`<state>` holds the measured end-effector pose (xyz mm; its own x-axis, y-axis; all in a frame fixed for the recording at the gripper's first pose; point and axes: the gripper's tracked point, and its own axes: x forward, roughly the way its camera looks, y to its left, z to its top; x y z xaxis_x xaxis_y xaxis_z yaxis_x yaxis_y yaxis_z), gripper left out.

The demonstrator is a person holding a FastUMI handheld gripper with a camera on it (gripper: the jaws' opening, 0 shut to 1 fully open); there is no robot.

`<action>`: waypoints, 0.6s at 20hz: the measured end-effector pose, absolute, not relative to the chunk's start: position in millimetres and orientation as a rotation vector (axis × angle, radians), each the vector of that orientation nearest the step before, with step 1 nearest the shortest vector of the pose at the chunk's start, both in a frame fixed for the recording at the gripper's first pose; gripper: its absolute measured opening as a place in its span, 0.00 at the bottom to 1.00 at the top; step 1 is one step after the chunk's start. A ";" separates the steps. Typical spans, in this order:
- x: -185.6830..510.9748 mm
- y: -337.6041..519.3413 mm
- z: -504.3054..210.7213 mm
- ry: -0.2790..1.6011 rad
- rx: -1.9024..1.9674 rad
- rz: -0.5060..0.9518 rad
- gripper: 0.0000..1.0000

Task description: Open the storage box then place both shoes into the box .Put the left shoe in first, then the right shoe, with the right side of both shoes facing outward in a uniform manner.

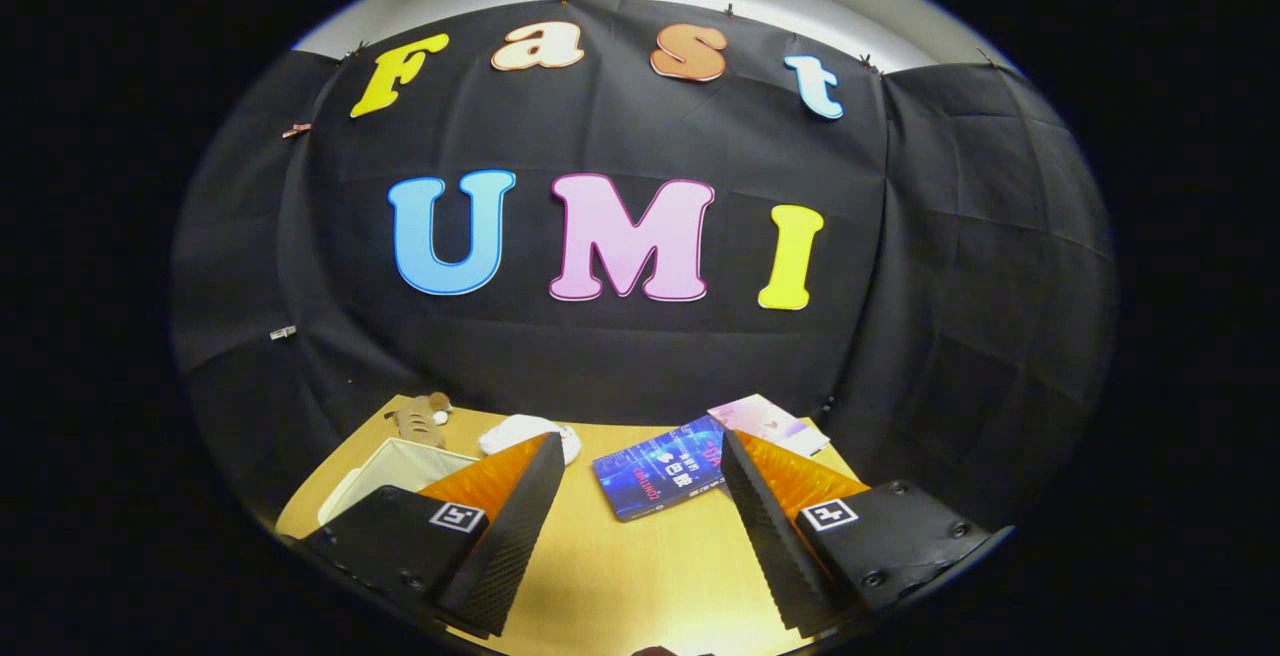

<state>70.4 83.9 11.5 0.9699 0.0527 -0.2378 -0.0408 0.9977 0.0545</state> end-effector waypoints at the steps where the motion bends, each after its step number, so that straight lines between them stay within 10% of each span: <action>1: 64.9 73.1 12.6 0.221 0.053 0.054 0.98; 12: 35.8 -9.1 -11.2 0.135 0.078 0.175 0.98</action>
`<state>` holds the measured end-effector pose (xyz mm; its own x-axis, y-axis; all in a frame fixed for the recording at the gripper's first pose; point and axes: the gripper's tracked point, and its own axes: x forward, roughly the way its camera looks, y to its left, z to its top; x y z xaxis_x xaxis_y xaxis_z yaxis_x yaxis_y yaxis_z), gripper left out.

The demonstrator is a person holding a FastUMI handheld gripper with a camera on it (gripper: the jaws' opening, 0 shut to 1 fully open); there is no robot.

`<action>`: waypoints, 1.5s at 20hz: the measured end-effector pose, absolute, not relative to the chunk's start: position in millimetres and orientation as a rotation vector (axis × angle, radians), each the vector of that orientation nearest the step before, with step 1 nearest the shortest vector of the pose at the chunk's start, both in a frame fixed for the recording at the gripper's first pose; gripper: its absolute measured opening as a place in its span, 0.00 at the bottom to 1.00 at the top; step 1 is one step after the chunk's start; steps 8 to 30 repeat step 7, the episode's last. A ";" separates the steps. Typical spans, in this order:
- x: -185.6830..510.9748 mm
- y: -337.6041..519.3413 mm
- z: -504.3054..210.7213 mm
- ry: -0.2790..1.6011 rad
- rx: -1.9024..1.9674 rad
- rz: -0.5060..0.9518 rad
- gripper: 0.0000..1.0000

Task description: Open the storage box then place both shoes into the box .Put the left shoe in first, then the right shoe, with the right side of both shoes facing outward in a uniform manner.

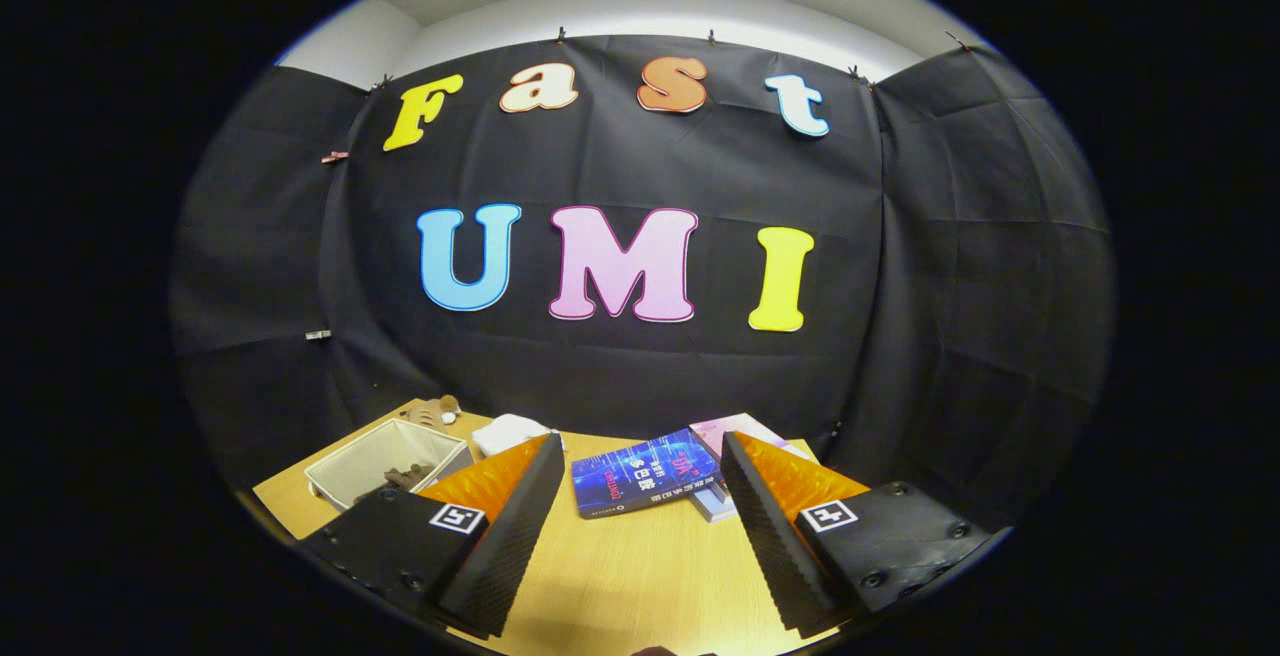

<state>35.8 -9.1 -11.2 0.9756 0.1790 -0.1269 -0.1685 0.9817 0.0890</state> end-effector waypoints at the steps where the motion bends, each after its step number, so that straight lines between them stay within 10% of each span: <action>1: 35.9 -9.1 -15.1 0.145 0.086 0.183 0.98; 30: 47.1 -6.0 -17.5 0.148 0.104 0.190 0.98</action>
